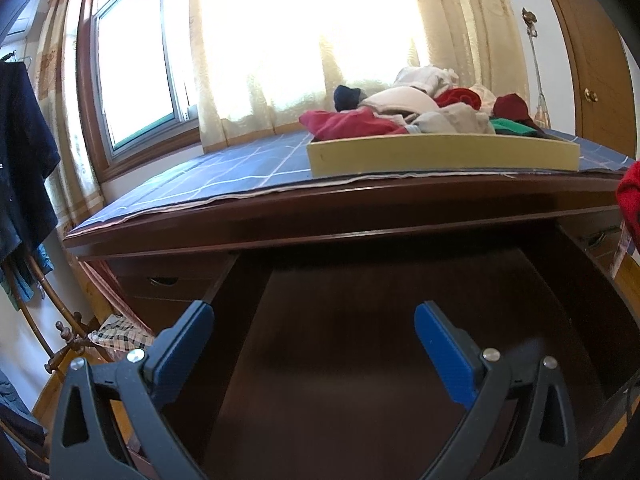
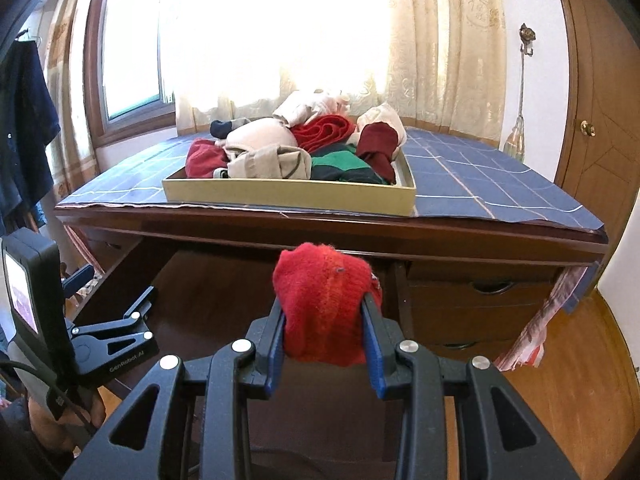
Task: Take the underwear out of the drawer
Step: 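Carry the red sock up out of the drawer over the beige tray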
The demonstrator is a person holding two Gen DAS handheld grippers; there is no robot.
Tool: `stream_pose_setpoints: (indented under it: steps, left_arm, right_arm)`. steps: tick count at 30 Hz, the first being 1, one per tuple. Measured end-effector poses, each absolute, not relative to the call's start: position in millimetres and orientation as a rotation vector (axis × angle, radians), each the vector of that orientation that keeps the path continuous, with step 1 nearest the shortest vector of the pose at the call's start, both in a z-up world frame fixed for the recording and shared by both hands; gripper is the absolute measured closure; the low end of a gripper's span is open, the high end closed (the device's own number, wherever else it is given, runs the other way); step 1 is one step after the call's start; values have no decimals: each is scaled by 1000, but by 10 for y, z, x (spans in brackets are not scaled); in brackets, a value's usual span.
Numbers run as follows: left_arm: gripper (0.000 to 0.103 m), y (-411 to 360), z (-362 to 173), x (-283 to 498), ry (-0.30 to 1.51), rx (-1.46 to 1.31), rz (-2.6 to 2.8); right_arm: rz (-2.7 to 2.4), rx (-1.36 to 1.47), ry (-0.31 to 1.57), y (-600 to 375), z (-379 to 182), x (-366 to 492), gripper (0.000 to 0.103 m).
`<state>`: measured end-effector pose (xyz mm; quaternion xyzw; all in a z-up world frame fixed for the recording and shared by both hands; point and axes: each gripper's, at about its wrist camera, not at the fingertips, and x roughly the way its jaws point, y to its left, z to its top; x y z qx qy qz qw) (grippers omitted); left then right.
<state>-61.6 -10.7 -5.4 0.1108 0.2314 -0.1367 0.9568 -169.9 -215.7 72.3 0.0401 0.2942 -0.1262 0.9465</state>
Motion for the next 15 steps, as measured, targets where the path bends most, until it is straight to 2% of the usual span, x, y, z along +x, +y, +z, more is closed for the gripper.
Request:
stream_pose_setpoints:
  steps: [15]
  left_arm:
    - [1, -119, -57, -609, 477, 236, -278]
  right_arm:
    - [-290, 72, 559, -2220, 827, -1763, 67]
